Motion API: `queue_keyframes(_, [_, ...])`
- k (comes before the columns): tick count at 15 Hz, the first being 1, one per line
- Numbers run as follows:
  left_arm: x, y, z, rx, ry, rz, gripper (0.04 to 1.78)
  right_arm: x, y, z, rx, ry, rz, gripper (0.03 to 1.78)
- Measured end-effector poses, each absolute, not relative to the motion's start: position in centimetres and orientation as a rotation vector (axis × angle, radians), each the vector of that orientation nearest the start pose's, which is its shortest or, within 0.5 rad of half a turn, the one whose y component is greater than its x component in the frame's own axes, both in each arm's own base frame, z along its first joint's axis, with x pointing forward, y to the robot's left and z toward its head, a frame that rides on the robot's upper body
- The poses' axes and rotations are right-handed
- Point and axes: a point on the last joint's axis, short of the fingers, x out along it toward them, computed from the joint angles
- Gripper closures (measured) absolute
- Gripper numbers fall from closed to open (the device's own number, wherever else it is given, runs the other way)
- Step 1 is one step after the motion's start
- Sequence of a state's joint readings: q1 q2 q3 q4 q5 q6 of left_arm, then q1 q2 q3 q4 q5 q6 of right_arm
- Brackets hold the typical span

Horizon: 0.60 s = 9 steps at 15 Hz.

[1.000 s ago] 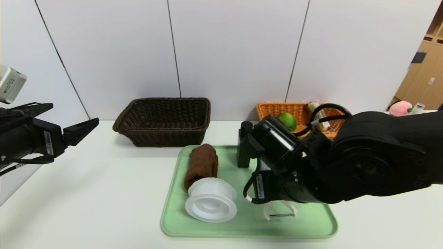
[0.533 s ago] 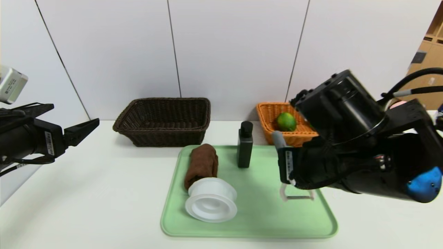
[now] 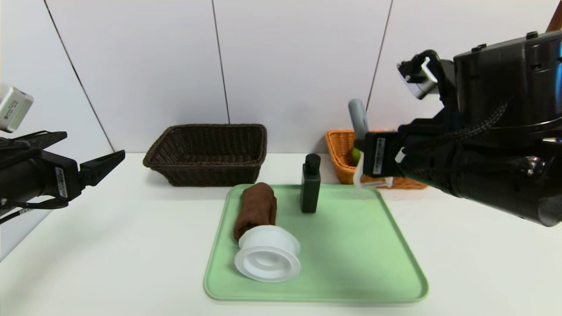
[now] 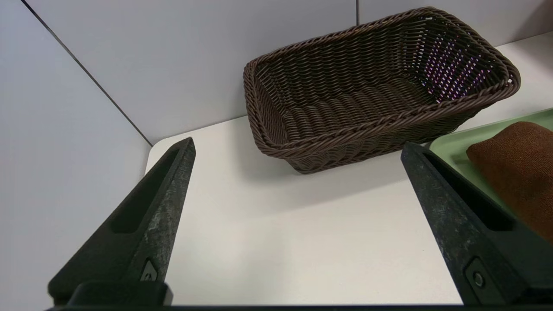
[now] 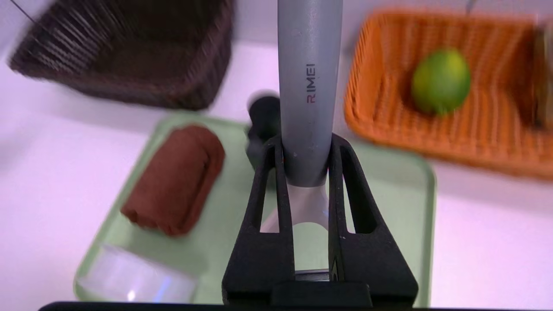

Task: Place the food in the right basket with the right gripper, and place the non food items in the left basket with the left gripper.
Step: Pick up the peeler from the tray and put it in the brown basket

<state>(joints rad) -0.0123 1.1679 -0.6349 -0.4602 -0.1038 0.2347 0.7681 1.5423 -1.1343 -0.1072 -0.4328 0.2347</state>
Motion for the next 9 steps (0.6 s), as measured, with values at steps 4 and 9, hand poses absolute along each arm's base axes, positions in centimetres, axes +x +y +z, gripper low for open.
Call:
queue_keyframes(4, [17.2, -0.4, 24.6, 0.231, 0.058, -0.123, 0.13, 23.4, 21.9, 28.8, 0.032, 0.0, 0.467, 1.56])
queue_keyframes(9, [17.1, -0.5, 24.4, 0.229, 0.063, -0.124, 0.13, 26.5, 27.8, 31.3, 0.094, -0.174, 0.565, 1.56])
